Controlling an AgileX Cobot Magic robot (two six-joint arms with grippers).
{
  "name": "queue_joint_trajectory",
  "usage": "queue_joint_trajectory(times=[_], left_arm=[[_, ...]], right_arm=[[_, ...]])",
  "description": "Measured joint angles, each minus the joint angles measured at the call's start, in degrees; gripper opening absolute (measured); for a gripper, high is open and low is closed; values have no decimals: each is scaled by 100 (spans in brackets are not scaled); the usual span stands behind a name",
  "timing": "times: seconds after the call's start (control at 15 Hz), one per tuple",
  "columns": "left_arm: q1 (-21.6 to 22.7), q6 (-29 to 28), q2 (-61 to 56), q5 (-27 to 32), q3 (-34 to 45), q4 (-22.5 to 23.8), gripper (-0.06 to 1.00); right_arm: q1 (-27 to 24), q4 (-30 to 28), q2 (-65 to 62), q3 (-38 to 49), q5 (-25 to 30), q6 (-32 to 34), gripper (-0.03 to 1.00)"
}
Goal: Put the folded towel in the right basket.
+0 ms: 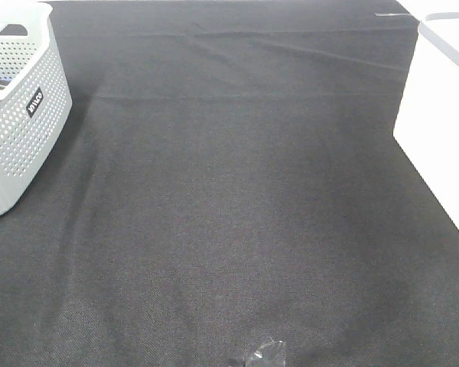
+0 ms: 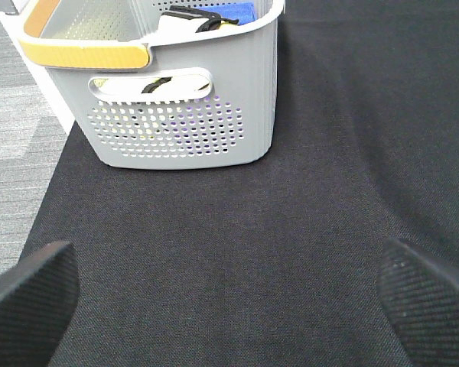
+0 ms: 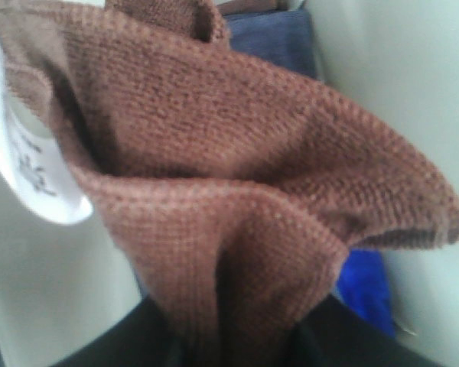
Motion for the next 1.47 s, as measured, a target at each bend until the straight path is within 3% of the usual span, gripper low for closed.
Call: queue_joint_trajectory(times=[0.07,0.2,0.27,0.33,0.73,0.8,1.13,1.47], left_arm=[[0,0,0,0,0,0,99],[0,0,0,0,0,0,99],[0,0,0,0,0,6,99],[0,0,0,0,0,6,99],[0,0,0,0,0,6,99],[0,0,0,0,0,6,99],[0,0,0,0,0,23,99],[0,0,0,0,0,23,99]], right_arm=[[0,74,52,0,0,11,34],[6,160,126,0,0,109,79],[6,160,126,0,0,115,89],[6,160,126,0,0,115,93],[11,201,80,0,0,155,97],[74,206,-11,0,0,395,97],[1089,143,-1117,103,0,710,97],[1341,-218,-3186,2412,-11,1008,97]])
